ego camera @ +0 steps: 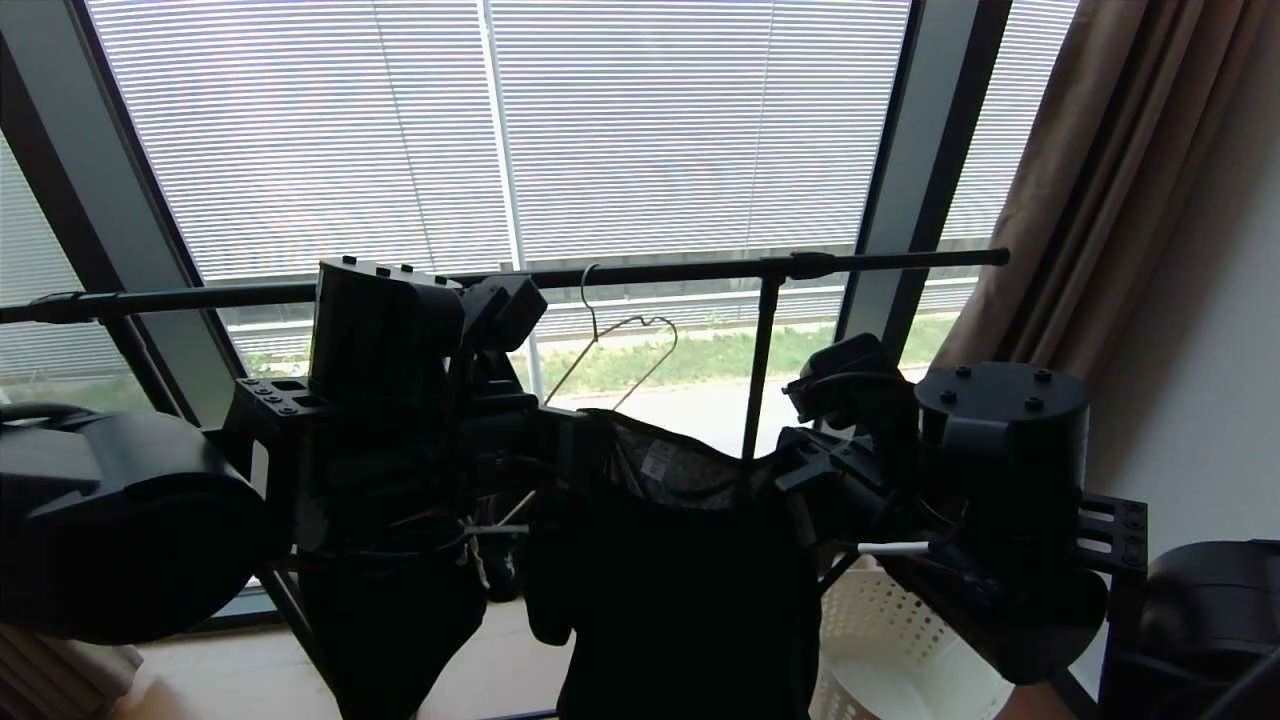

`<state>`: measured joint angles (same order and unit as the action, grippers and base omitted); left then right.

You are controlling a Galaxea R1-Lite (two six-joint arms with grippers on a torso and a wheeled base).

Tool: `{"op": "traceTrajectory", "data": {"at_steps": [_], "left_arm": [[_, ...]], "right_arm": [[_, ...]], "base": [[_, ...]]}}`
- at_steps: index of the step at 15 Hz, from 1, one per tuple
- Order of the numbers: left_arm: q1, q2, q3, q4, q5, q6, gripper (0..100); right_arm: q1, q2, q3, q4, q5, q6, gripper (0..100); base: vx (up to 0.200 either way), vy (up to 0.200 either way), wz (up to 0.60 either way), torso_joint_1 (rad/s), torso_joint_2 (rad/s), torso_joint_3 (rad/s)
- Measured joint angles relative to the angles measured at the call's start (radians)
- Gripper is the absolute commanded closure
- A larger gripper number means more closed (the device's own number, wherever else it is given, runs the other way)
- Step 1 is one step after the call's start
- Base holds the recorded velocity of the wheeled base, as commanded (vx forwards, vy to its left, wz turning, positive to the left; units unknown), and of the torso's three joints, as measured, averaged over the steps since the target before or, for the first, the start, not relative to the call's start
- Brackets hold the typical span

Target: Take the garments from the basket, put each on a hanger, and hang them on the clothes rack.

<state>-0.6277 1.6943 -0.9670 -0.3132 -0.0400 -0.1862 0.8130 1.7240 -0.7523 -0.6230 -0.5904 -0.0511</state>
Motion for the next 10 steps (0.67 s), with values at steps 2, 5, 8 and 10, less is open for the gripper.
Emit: {"op": "traceTrajectory", "data": {"at_steps": [2,5,8,10], "left_arm": [[-0.001,0.018,-0.039,0.0,0.001,0.0,100],[-0.004,0.029,-0.073,0.002,0.001,0.0,100],[-0.013,0.036,-0.116,0.006,0.001,0.0,100],[-0.021,0.039,-0.147,0.009,0.003,0.009,100]], "right_arm": [[0.001,-0.001,0.017,0.0,-0.001,-0.017,100],[0.001,-0.002,0.045,-0.007,0.002,-0.057,0],[0.001,-0.002,0.072,-0.008,0.007,-0.084,0],[0.001,-0.001,0.09,-0.008,0.031,-0.11,0]], "base": [[0.0,0.0,0.0,0.0,0.0,0.0],[0.0,0.0,0.0,0.0,0.0,0.0],[0.0,0.0,0.0,0.0,0.0,0.0],[0.0,0.0,0.0,0.0,0.0,0.0]]}}
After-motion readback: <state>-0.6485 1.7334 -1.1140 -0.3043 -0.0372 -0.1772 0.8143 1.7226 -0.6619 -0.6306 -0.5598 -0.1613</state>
